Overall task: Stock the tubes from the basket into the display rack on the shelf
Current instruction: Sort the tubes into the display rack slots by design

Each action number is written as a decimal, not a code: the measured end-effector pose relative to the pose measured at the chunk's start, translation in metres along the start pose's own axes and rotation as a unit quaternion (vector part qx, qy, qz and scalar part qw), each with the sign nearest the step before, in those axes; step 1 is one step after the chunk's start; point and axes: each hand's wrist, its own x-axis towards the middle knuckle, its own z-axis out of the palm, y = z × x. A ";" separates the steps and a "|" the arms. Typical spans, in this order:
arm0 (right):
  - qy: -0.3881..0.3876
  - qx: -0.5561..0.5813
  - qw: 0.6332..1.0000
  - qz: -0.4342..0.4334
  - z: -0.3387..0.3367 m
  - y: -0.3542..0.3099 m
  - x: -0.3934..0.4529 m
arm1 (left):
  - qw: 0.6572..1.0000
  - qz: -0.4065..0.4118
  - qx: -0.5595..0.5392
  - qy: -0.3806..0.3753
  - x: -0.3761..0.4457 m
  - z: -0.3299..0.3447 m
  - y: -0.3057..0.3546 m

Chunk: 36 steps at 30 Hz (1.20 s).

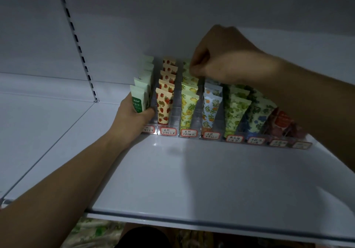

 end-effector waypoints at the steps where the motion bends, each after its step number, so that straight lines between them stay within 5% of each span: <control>1: -0.001 -0.014 1.000 0.001 0.005 -0.001 0.003 | 1.000 0.000 0.000 -0.001 0.000 0.000 0.000; 14: 0.023 -0.089 0.995 0.035 0.034 0.009 0.015 | 1.000 0.007 0.001 -0.003 0.000 0.000 0.000; 20: 0.079 -0.004 0.997 -0.016 0.005 0.010 0.014 | 1.000 0.015 0.026 0.001 0.002 0.000 -0.003; 28: 0.041 -0.058 0.997 0.014 0.025 0.022 0.029 | 0.999 0.021 0.029 0.016 0.001 0.001 -0.003; 32: 0.023 -0.062 0.998 0.003 0.020 0.023 0.026 | 0.995 0.069 0.048 0.047 -0.005 0.002 0.004; 36: 0.101 -0.061 0.992 -0.034 0.009 0.021 0.027 | 0.984 0.154 0.050 0.074 -0.013 0.003 0.013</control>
